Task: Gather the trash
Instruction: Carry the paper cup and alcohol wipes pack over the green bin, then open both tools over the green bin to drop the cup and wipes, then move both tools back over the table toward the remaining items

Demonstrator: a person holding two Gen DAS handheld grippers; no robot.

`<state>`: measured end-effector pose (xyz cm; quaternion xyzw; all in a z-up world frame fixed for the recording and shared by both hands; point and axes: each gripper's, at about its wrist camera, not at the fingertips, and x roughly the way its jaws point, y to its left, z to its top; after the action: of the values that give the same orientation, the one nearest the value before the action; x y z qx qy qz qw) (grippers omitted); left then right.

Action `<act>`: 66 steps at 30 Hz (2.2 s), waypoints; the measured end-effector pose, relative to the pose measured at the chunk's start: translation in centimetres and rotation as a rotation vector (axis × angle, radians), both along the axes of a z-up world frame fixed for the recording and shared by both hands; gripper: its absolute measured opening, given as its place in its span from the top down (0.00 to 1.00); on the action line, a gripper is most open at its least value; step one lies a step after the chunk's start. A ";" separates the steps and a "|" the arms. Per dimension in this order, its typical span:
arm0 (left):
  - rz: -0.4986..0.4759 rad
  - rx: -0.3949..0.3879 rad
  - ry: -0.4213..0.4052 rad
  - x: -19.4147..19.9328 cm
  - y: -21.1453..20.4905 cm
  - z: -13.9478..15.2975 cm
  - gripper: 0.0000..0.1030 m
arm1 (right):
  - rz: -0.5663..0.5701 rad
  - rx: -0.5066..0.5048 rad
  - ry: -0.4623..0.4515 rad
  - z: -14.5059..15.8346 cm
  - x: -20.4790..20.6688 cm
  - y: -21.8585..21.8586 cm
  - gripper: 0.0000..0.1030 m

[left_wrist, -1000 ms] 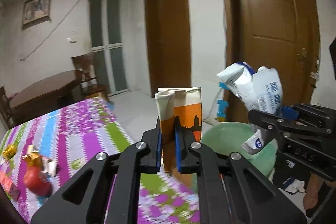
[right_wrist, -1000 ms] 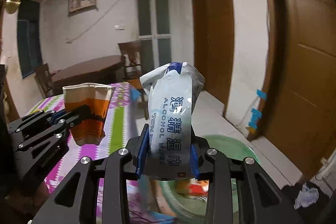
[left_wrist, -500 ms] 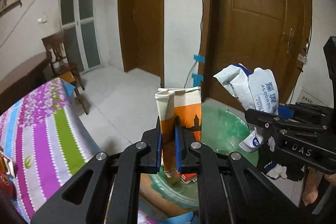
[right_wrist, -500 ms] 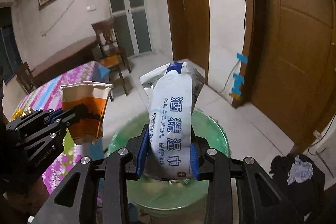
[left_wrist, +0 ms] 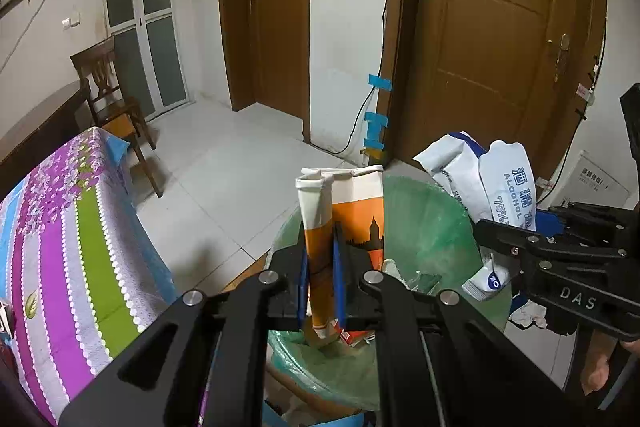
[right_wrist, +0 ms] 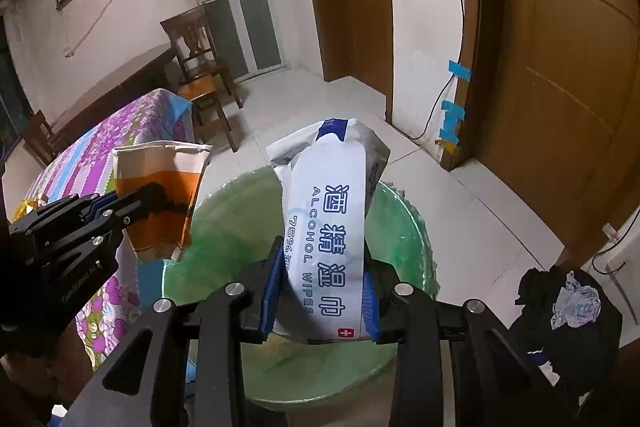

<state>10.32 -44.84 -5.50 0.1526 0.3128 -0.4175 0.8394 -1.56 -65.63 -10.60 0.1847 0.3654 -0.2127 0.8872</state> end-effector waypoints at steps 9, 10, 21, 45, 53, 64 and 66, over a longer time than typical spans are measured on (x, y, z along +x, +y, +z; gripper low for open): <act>-0.004 0.017 0.014 0.2 -0.6 -0.5 0.91 | -0.001 0.006 0.006 -0.5 0.1 0.7 0.66; -0.004 0.017 0.014 0.2 -0.7 -0.5 0.91 | -0.002 0.005 0.006 -0.6 0.2 0.8 0.66; -0.011 0.003 0.012 0.3 -0.6 -0.8 0.49 | -0.045 0.029 -0.044 -0.8 -0.7 0.0 0.43; -0.005 -0.006 -0.020 -1.1 3.1 0.9 0.49 | -0.014 -0.004 -0.162 3.2 -5.5 4.2 0.29; 0.069 -0.017 -0.031 0.1 10.0 2.0 0.49 | 0.153 -0.003 -0.231 4.5 -3.7 11.2 0.19; 0.267 -0.032 -0.024 5.0 22.2 3.1 0.49 | 0.384 0.028 -0.256 5.9 2.9 21.3 0.15; 0.290 -0.019 -0.042 5.7 24.2 3.3 0.49 | 0.419 0.035 -0.251 5.9 4.0 23.0 0.15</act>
<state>16.07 -20.68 -2.19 0.1064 0.3100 -0.2915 0.8987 2.41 -42.60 -4.72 0.1451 0.2865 0.0067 0.9470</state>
